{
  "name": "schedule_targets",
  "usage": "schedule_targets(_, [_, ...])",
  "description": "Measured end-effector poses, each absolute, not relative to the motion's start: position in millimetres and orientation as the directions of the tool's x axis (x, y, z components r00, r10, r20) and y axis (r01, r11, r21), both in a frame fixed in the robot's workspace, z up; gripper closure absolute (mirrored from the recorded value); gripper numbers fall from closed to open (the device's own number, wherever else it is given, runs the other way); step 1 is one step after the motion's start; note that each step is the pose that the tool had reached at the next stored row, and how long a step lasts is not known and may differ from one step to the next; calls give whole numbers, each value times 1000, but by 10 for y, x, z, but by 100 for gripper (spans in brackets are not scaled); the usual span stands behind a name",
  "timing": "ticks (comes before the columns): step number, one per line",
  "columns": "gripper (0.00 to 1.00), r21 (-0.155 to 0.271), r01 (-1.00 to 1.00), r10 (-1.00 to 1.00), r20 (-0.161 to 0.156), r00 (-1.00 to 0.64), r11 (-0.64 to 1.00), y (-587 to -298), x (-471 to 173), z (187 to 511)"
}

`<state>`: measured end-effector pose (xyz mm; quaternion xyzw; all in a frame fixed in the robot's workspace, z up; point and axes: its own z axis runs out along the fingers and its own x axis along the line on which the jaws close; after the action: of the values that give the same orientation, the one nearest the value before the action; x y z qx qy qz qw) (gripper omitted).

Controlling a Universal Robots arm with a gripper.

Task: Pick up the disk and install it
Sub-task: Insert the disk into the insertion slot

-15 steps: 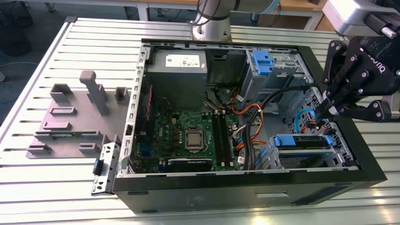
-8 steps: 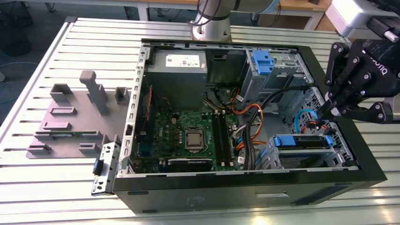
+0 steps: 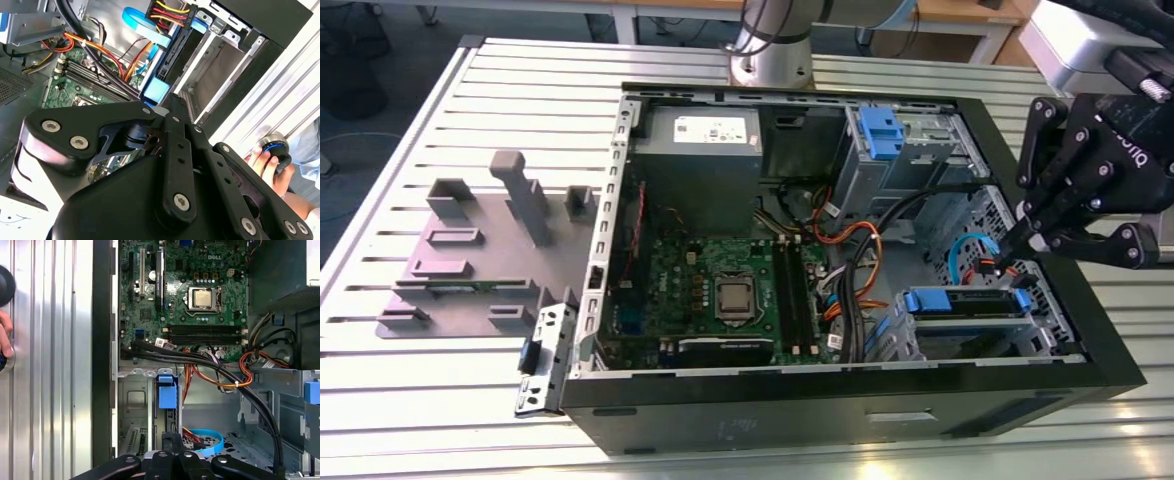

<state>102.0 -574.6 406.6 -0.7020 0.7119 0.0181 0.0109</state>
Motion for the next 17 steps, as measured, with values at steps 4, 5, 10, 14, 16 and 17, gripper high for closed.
schedule_targets(4, [89,11,-1000,-999,-41,-16,16,-5747,1039,4049])
schedule_targets(5, [89,11,-1000,-999,-41,-16,16,-5747,1043,4046])
schedule_targets(10, [89,11,-1000,-999,-41,-18,17,-5747,1060,4032])
schedule_targets(14, [89,10,-1000,-999,-41,-18,18,-5747,1071,4022])
schedule_targets(16, [89,11,-1000,-999,-41,-19,18,-5747,1076,4017])
schedule_targets(17, [89,10,-1000,-999,-41,-19,18,-5747,1079,4015])
